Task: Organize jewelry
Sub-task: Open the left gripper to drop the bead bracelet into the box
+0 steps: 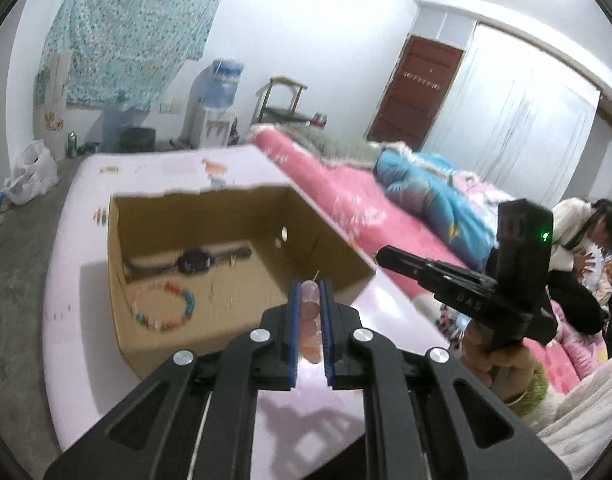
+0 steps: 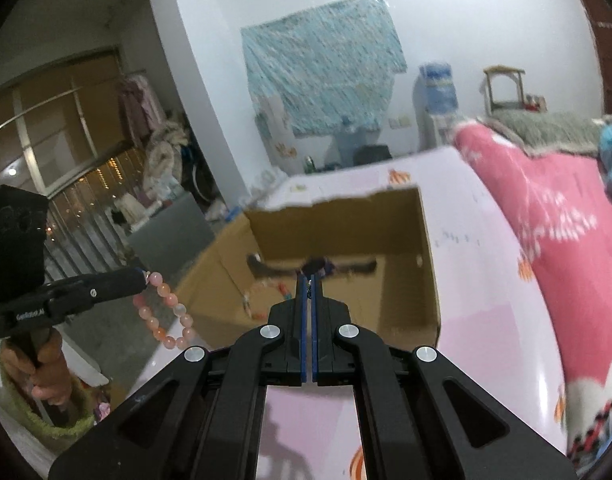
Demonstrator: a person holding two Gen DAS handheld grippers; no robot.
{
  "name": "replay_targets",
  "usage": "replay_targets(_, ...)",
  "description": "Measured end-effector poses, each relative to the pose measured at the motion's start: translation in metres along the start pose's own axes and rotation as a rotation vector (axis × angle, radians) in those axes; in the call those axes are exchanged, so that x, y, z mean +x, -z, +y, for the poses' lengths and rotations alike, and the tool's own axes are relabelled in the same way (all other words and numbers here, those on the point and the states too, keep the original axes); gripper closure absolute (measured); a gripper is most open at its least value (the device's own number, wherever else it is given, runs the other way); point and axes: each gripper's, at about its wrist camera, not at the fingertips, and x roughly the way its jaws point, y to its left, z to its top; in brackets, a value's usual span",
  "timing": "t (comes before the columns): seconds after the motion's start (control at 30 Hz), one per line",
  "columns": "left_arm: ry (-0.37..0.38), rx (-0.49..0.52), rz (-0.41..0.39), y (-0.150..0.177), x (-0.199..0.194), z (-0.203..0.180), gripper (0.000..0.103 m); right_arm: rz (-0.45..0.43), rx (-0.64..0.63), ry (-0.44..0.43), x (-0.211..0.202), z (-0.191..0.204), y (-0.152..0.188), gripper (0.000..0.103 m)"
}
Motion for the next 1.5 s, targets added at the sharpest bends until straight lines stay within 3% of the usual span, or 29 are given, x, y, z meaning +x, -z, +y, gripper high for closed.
replay_targets(0.1,-0.037,0.029,-0.013,-0.017,0.011,0.004,0.094,-0.017,-0.012,-0.006,0.008,-0.006,-0.015,0.103)
replay_targets(0.2,-0.023,0.0,0.031,-0.027,0.035,0.016,0.094,-0.021,-0.009,-0.008,0.019,-0.015,-0.023,0.103)
replay_targets(0.3,-0.039,-0.004,0.104,-0.033,0.074,0.028,0.094,-0.009,0.012,-0.008,0.029,-0.026,-0.025,0.103)
replay_targets(0.43,0.019,-0.045,0.236,-0.046,0.132,0.042,0.094,0.011,0.054,-0.007,0.039,-0.04,-0.023,0.103)
replay_targets(0.63,0.045,-0.113,0.478,-0.066,0.228,0.059,0.094,0.011,0.095,0.002,0.039,-0.057,-0.019,0.103)
replay_targets(0.87,0.11,-0.129,0.595,-0.073,0.285,0.045,0.094,0.016,0.123,0.027,0.037,-0.075,-0.016,0.103)
replay_targets(0.93,0.077,-0.133,0.637,-0.068,0.296,0.048,0.093,0.019,0.137,0.036,0.036,-0.079,-0.015,0.103)
replay_targets(1.0,0.046,-0.155,0.656,-0.064,0.3,0.055,0.084,0.023,0.142,0.04,0.036,-0.082,-0.015,0.103)
replay_targets(1.13,0.008,-0.189,0.625,-0.068,0.283,0.069,0.08,0.036,0.138,0.033,0.035,-0.078,-0.014,0.103)
replay_targets(1.27,-0.021,-0.157,0.516,-0.083,0.238,0.072,0.066,0.066,0.129,-0.021,0.043,-0.067,-0.02,0.103)
replay_targets(1.4,-0.049,-0.115,0.363,-0.09,0.176,0.069,0.04,0.196,0.091,-0.107,0.069,-0.041,-0.023,0.103)
replay_targets(1.5,-0.109,-0.108,0.239,-0.084,0.125,0.071,0.028,0.331,0.084,-0.153,0.097,-0.028,-0.02,0.103)
